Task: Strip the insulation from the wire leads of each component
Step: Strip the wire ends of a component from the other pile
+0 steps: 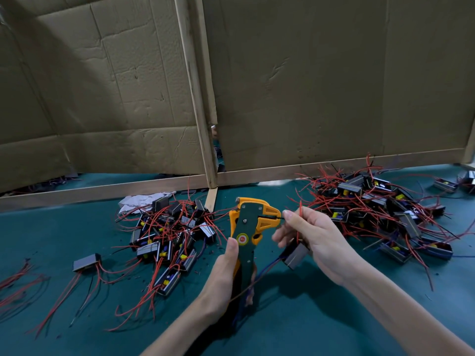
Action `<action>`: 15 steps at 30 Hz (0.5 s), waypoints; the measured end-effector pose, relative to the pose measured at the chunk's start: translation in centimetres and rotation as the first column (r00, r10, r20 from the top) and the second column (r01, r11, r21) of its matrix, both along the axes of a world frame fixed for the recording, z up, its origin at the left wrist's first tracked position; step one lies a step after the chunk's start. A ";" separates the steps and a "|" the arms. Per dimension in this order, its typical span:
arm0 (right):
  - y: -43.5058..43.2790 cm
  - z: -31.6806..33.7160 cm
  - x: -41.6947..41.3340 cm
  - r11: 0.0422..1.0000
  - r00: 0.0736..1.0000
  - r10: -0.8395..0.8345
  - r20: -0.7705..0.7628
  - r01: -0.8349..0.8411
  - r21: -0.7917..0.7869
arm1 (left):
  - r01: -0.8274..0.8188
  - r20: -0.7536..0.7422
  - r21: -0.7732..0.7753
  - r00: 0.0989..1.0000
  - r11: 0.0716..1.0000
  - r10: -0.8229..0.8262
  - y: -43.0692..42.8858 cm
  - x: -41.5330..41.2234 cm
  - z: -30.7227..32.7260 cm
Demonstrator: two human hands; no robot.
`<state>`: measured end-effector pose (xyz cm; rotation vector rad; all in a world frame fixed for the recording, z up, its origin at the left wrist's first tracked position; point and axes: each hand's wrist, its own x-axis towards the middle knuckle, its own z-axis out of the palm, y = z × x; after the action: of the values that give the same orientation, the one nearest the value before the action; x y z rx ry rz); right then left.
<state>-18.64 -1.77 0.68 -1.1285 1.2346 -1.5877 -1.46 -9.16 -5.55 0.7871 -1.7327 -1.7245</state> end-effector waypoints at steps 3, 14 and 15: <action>-0.2 -0.3 -0.4 0.999 0.999 -0.046 0.018 0.046 0.005 | 0.055 -0.093 0.068 0.994 0.996 -0.049 -0.3 -0.4 0.7; -4.4 7.0 -9.1 0.671 0.659 -0.738 -0.145 0.693 -0.263 | -0.003 -0.176 0.210 0.984 0.978 0.041 -0.2 0.7 0.6; -4.9 7.5 -10.3 0.604 0.553 -0.796 -0.247 0.749 -0.273 | -0.004 -0.172 0.208 0.984 0.978 0.040 -0.1 0.7 0.7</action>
<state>-28.97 -6.69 8.16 -1.0135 2.1049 -2.2070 -0.79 -9.27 -4.82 0.7150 -1.4390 -1.9198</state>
